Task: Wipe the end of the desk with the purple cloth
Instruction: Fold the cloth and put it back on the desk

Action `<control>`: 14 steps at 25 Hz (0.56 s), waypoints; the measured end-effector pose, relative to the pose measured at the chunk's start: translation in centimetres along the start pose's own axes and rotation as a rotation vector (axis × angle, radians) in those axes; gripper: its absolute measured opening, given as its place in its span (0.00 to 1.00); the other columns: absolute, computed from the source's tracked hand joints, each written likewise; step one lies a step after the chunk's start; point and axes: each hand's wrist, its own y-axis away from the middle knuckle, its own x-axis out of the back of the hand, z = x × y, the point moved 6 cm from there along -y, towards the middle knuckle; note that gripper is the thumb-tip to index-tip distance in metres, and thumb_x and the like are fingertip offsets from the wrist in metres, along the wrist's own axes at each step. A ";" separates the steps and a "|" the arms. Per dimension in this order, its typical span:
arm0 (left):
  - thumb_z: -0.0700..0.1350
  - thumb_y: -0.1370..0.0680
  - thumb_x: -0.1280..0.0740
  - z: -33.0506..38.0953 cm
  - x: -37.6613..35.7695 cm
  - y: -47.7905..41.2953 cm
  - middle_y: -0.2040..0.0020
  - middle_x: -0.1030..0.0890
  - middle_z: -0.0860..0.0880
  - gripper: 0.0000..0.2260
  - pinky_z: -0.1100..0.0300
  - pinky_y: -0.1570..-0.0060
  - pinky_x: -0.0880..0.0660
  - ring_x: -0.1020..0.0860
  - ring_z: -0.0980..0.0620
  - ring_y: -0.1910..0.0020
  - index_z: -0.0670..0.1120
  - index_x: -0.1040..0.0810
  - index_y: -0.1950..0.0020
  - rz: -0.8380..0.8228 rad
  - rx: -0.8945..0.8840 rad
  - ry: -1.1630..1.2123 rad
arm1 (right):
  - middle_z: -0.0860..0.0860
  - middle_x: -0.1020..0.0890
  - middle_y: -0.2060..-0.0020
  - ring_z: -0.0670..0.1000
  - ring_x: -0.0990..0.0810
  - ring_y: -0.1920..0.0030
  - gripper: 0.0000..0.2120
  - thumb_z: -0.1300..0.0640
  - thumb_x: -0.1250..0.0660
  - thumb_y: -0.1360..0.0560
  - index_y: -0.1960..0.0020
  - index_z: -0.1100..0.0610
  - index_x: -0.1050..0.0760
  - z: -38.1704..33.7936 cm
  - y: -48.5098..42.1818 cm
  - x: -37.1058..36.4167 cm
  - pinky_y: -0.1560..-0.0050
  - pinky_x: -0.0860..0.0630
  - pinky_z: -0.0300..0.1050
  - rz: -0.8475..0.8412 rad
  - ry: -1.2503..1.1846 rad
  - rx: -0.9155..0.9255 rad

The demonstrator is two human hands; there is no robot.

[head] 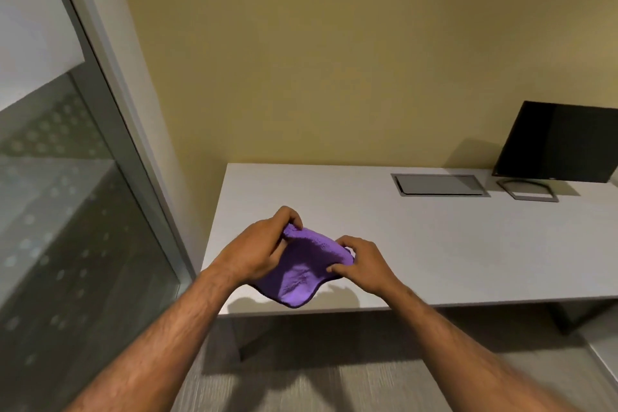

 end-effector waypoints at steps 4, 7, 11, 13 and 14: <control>0.47 0.19 0.40 -0.7 1.2 -1.7 0.34 0.21 0.57 0.16 0.54 0.42 0.25 0.21 0.51 0.41 0.55 0.38 0.32 0.178 0.021 0.025 | 0.48 0.18 0.59 0.50 0.19 0.57 0.07 0.59 0.26 0.30 0.53 0.53 0.21 0.1 -0.5 3.9 0.58 0.21 0.40 0.126 -0.172 0.014; 0.51 0.20 0.37 -2.0 0.9 -3.9 0.46 0.17 0.58 0.11 0.67 0.55 0.28 0.19 0.55 0.50 0.54 0.29 0.38 0.309 0.089 0.075 | 0.53 0.17 0.58 0.53 0.19 0.56 0.08 0.64 0.25 0.31 0.53 0.57 0.19 1.0 -1.8 6.8 0.55 0.21 0.46 0.194 -0.331 -0.008; 0.53 0.22 0.35 -2.1 -0.3 -8.3 0.65 0.19 0.61 0.06 0.69 0.69 0.33 0.22 0.61 0.66 0.55 0.23 0.47 0.448 0.144 0.191 | 0.51 0.16 0.57 0.46 0.20 0.59 0.13 0.66 0.21 0.34 0.51 0.58 0.18 3.4 -4.8 10.2 0.57 0.22 0.40 0.213 -0.463 -0.018; 0.53 0.21 0.37 -1.8 -1.2 -10.7 0.66 0.19 0.58 0.06 0.63 0.69 0.32 0.23 0.59 0.68 0.56 0.26 0.45 0.506 0.172 0.167 | 0.50 0.16 0.53 0.45 0.18 0.56 0.19 0.65 0.20 0.36 0.47 0.57 0.18 5.2 -6.6 11.7 0.54 0.20 0.38 0.203 -0.559 -0.050; 0.54 0.21 0.38 -1.5 -1.9 -12.2 0.66 0.20 0.57 0.07 0.60 0.69 0.31 0.23 0.57 0.68 0.57 0.28 0.44 0.539 0.183 0.143 | 0.51 0.16 0.50 0.46 0.18 0.55 0.22 0.65 0.19 0.36 0.44 0.57 0.19 6.4 -7.8 12.6 0.52 0.19 0.40 0.195 -0.594 -0.075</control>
